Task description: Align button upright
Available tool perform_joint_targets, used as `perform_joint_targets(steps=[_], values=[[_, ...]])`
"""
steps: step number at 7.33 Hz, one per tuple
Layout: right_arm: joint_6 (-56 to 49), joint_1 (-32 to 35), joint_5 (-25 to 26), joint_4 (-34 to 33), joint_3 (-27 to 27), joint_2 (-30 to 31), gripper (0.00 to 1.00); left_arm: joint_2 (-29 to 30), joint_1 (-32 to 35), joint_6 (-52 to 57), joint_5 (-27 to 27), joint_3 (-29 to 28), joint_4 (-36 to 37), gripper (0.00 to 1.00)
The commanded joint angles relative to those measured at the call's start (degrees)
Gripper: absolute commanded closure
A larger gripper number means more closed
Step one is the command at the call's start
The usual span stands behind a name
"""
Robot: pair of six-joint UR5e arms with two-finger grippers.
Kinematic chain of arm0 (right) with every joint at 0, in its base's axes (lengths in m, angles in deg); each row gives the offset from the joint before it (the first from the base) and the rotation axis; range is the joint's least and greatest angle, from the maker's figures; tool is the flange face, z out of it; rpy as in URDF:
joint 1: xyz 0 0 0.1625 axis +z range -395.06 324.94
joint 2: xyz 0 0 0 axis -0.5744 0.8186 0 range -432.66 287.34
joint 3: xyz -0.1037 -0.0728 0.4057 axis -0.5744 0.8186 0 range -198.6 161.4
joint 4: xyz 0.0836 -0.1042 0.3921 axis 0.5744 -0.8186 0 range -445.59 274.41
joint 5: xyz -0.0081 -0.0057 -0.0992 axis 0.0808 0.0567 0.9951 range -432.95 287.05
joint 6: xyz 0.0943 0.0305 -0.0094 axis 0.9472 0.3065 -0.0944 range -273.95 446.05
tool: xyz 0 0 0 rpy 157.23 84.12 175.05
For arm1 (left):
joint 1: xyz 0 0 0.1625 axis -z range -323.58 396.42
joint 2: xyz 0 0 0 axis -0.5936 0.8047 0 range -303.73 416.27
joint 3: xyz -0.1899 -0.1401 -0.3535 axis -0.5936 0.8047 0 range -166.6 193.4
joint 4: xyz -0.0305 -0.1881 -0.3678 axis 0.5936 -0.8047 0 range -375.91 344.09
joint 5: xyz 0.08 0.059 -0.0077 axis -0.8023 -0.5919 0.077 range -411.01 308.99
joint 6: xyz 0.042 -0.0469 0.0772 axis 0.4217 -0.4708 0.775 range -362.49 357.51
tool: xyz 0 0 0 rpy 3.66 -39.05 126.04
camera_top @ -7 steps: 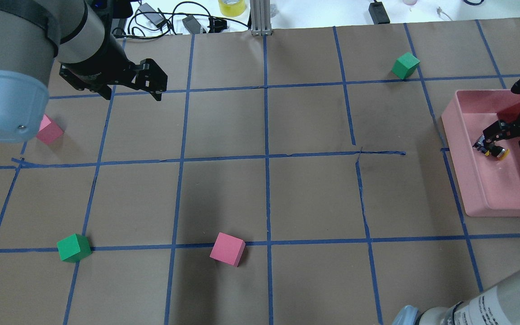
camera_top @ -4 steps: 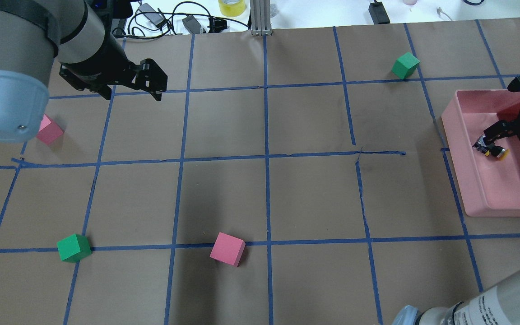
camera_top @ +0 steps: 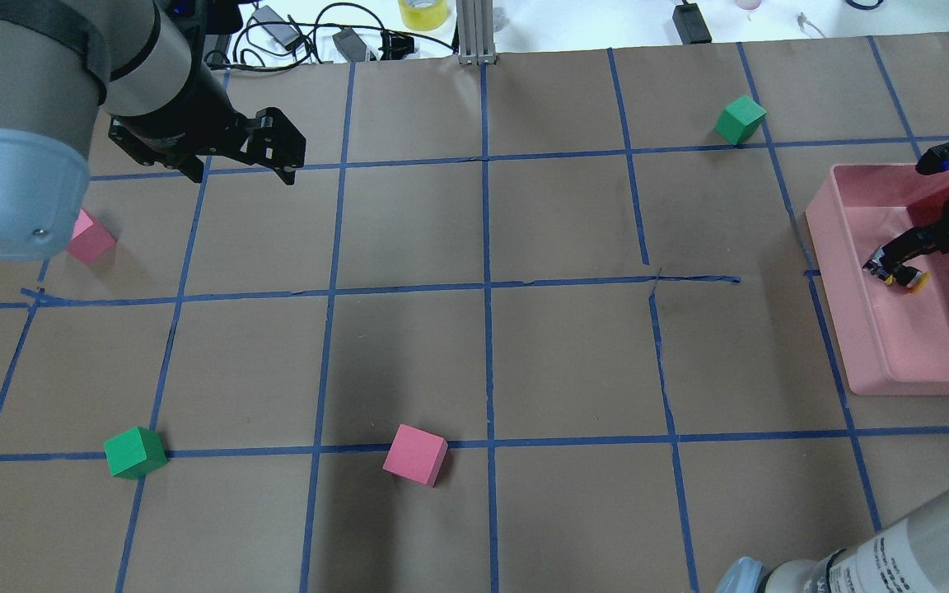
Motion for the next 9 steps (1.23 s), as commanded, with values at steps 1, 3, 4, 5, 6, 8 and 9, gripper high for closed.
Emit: perform_joint_targets(steps=[1, 3, 4, 5, 6, 8, 9], values=[[-3.63, 0.00, 0.02, 0.00, 0.04, -0.12, 0.00, 0.00, 0.00, 0.00, -0.09, 0.00, 0.00, 0.00], [3.42, 0.00, 0.90, 0.26, 0.13, 0.49, 0.00, 0.00, 0.00, 0.00, 0.00, 0.00, 0.00, 0.00], [15.67, 0.00, 0.90, 0.70, 1.09, 0.76, 0.00, 0.00, 0.00, 0.00, 0.00, -0.09, 0.00, 0.00], [22.06, 0.00, 0.99, 0.96, 1.79, 0.76, 0.00, 0.00, 0.00, 0.00, 0.00, 0.00, 0.00, 0.00], [34.65, 0.26, 0.82, 0.88, 1.89, 0.76, 0.00, 0.00, 0.00, 0.00, -0.09, 0.00, 0.00, 0.00], [48.72, 0.26, 0.98, 0.88, 2.06, 0.76, 0.00, 0.00, 0.00, 0.00, 0.00, 0.00, 0.00, 0.00], [50.58, 0.18, 1.34, 0.79, 2.15, 0.76, 0.00, 0.00, 0.00, 0.00, 0.00, 0.00, 0.00, 0.00]])
